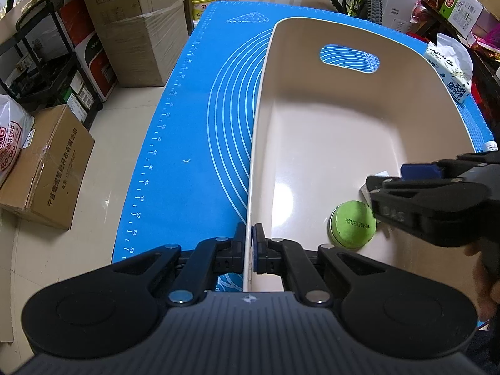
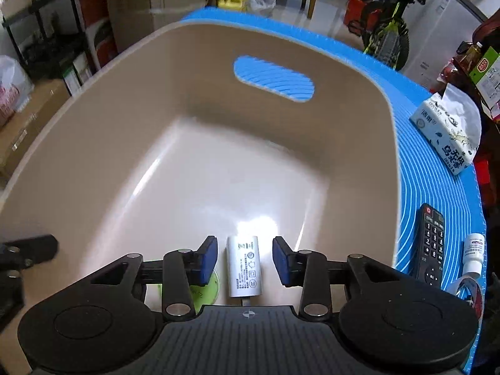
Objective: Organize rigid objects
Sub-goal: 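Carry the white charger into the bin and release it beside the tin, then return the right gripper and grasp the orange-purple toy knife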
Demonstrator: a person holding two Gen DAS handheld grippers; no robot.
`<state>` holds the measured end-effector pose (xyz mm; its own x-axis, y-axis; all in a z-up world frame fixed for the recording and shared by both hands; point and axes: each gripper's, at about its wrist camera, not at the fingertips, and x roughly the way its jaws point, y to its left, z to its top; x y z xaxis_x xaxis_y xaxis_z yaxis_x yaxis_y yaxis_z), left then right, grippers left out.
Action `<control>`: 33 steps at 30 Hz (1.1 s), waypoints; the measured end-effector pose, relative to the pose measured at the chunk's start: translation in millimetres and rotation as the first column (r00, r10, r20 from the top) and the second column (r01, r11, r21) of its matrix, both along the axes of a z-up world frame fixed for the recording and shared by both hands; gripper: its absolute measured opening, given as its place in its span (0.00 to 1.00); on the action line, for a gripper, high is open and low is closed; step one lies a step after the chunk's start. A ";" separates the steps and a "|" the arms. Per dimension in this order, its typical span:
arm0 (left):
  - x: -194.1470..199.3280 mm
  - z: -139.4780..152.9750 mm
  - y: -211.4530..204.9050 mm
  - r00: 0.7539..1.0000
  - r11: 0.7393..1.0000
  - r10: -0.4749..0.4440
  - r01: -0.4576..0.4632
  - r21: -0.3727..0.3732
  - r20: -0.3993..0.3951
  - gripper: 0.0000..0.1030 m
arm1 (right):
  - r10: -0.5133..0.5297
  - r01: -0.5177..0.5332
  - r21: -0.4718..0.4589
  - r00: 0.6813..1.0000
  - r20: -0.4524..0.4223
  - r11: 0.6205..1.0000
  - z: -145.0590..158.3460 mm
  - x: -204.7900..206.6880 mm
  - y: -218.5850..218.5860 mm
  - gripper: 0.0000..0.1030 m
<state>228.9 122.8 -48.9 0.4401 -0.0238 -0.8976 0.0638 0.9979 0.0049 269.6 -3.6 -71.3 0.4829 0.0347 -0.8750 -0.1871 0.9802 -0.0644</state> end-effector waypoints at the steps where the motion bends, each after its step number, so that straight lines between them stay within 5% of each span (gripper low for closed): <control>1: 0.2 0.3 0.1 1.000 1.000 0.000 0.000 -0.001 0.000 0.05 | 0.002 -0.002 0.011 1.000 0.023 1.000 5.4 -4.9 -1.7 0.53; 11: 0.2 0.3 0.2 1.000 1.000 0.000 0.000 -0.001 0.000 0.05 | -0.058 0.033 0.095 0.962 0.268 0.995 71.0 -55.6 -46.6 0.65; 16: -0.3 -0.3 -0.1 1.000 1.000 0.001 -0.001 -0.002 0.000 0.05 | -0.137 0.107 0.109 0.939 0.315 0.988 79.1 -81.3 -88.2 0.66; 33: -0.6 0.2 -0.6 1.000 1.000 0.003 -0.003 0.002 0.000 0.05 | -0.344 0.322 0.139 0.920 0.188 0.937 0.9 -132.4 -206.0 0.70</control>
<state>228.3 122.3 -48.7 0.4400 -0.0206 -0.8978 0.0611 0.9981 0.0070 137.2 -209.6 -70.4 0.6515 -0.0744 -0.7550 0.1576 0.9867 0.0388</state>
